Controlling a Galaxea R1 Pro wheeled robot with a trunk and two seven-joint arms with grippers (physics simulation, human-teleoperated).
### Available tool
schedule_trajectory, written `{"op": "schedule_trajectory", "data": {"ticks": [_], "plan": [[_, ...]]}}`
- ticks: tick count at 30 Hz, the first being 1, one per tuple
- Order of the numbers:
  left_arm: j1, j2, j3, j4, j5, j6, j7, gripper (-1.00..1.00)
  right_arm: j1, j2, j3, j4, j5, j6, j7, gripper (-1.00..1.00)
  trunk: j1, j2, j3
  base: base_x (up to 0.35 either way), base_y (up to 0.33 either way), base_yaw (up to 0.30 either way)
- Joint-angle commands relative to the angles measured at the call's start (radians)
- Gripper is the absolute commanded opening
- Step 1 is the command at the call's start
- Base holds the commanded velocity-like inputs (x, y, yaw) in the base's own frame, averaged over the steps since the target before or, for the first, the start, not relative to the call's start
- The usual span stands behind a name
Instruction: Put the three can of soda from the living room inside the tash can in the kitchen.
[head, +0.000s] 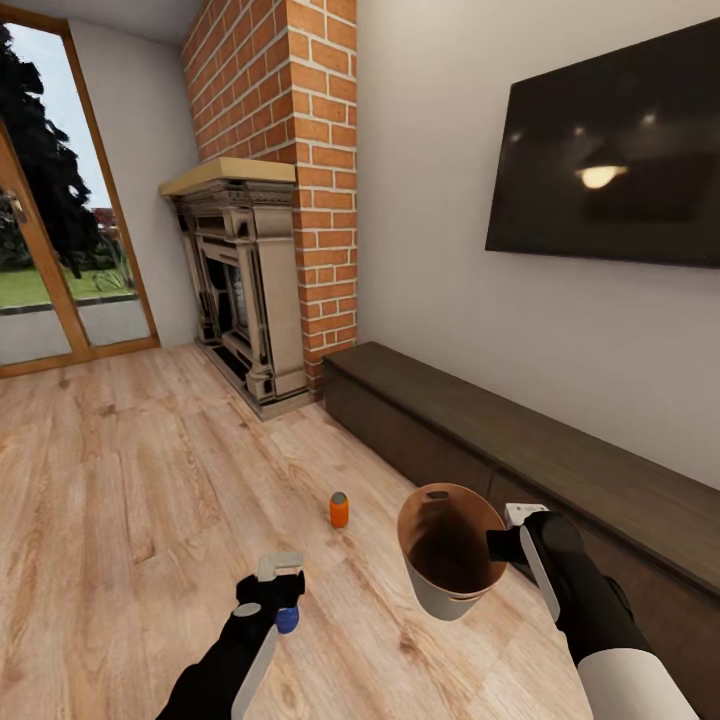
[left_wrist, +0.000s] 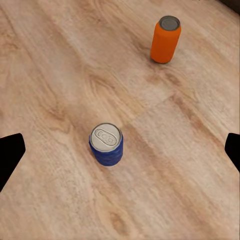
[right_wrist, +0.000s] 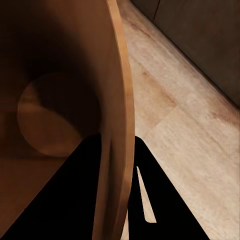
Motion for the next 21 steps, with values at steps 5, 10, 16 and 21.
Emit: {"op": "schedule_trajectory", "data": {"ticks": [5, 10, 16, 21], "plan": [[-0.003, 0.001, 0.000, 0.008, -0.023, -0.006, 0.001, 1.00, 0.000, 0.001, 0.000, 0.016, -0.017, -0.001, 0.004, -1.00, 0.000, 0.000, 0.000, 0.000, 0.000, 0.000], [-0.003, 0.002, 0.000, 0.012, -0.026, -0.007, 0.000, 1.00, -0.001, 0.001, 0.000, 0.024, -0.017, -0.002, 0.004, -1.00, 0.000, 0.000, 0.000, 0.138, 0.000, 0.000], [-0.003, 0.002, 0.000, 0.009, -0.026, -0.007, -0.001, 1.00, 0.000, 0.002, 0.000, 0.025, -0.017, -0.002, 0.004, -1.00, 0.000, 0.000, 0.000, 0.140, 0.000, 0.000], [-0.003, 0.002, 0.000, 0.008, -0.026, -0.008, -0.001, 1.00, 0.000, 0.002, 0.001, 0.026, -0.017, -0.002, 0.004, -1.00, 0.000, 0.000, 0.000, 0.049, 0.000, 0.000]]}}
